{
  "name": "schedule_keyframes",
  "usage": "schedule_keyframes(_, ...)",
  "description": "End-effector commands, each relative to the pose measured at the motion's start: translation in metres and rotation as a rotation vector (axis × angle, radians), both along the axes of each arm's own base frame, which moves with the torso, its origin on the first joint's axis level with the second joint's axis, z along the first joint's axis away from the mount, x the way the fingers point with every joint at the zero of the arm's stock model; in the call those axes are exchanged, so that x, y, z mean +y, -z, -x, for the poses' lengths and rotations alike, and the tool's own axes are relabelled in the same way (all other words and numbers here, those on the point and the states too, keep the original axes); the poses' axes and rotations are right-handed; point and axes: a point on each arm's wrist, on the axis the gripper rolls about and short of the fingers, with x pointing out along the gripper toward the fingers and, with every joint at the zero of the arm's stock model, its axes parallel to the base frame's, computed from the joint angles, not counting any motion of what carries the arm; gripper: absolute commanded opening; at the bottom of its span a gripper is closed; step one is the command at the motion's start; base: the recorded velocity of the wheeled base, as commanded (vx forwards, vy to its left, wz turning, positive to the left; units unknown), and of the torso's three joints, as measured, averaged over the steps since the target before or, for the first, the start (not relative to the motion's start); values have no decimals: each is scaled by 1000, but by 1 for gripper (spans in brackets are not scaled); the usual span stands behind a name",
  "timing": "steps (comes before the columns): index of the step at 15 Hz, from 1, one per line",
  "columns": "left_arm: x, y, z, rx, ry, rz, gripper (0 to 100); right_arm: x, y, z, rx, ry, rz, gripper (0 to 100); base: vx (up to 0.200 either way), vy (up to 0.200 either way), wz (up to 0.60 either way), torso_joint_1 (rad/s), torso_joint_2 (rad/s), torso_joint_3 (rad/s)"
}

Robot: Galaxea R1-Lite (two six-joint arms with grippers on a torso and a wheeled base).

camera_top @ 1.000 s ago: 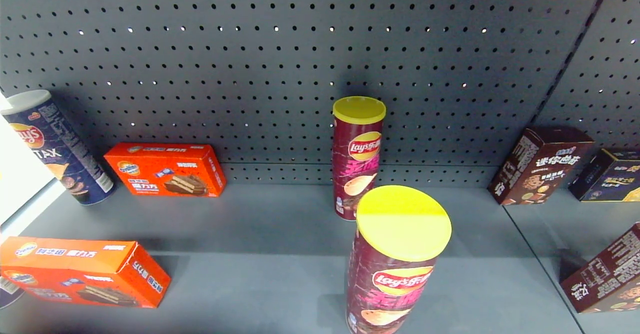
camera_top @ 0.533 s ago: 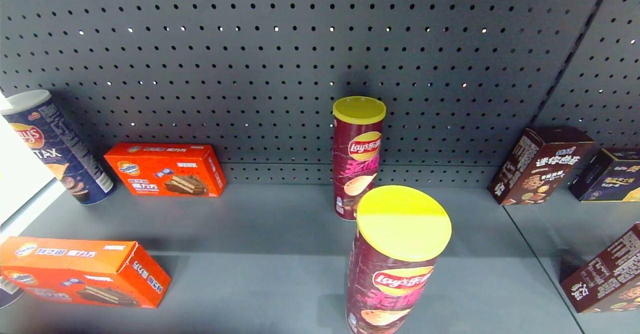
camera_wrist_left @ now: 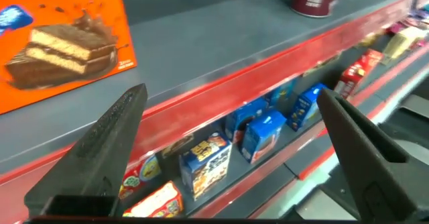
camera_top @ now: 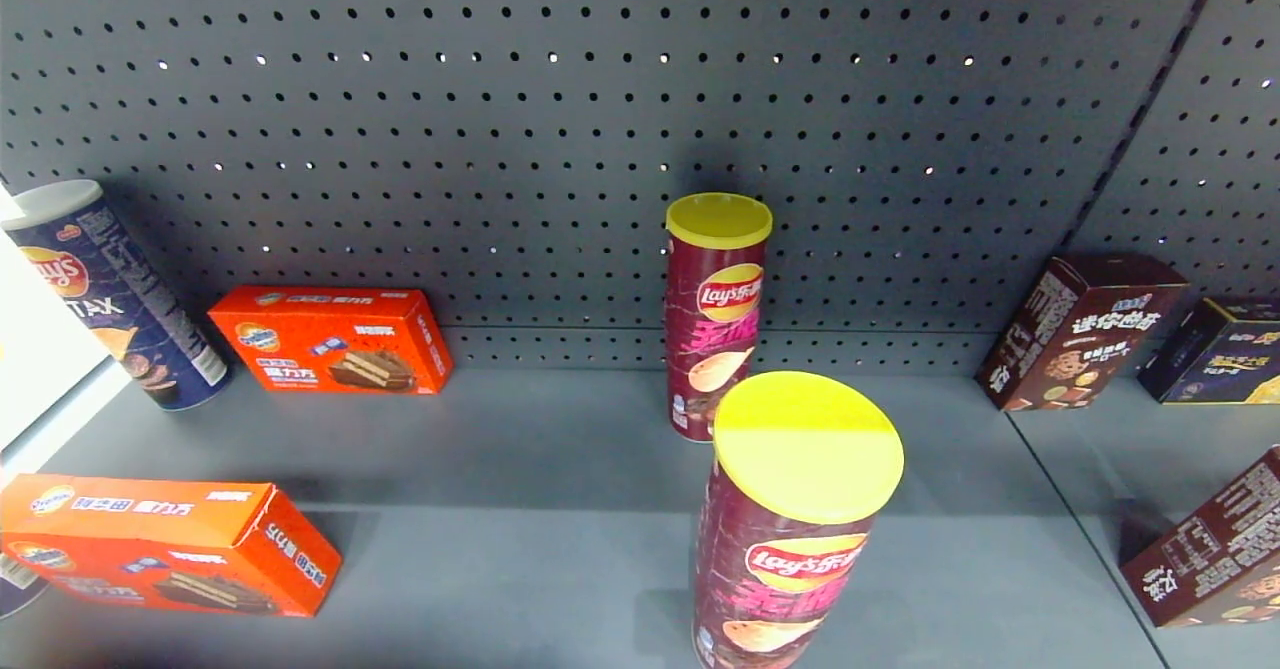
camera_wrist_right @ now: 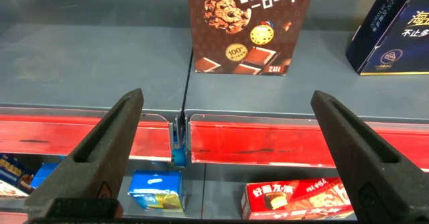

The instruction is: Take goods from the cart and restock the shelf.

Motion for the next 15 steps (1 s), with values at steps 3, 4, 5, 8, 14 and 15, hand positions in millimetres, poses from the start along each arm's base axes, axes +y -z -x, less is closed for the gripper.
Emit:
schedule_keyframes(3,-4,-1,-1,27,-129,-21,100,0,0,0,-1,-1,1,100,0,0,0,0,0,0)
schedule_keyframes(4,-8,-2,-7,116,-205,-70,100,0,0,0,-1,-1,1,100,0,0,0,0,0,0)
schedule_keyframes(5,-10,-3,-8,138,-283,-76,100,0,0,0,-1,-1,1,100,0,0,0,0,0,0)
schedule_keyframes(8,-13,-2,-2,80,-589,-28,100,0,0,0,-1,-1,1,100,0,0,0,0,0,0)
schedule_keyframes(14,-13,0,4,7,-646,-1,100,0,0,0,-2,-1,1,100,0,0,0,0,0,0)
schedule_keyframes(15,-13,0,4,7,-646,1,100,0,0,0,-2,-1,1,100,0,0,0,0,0,0)
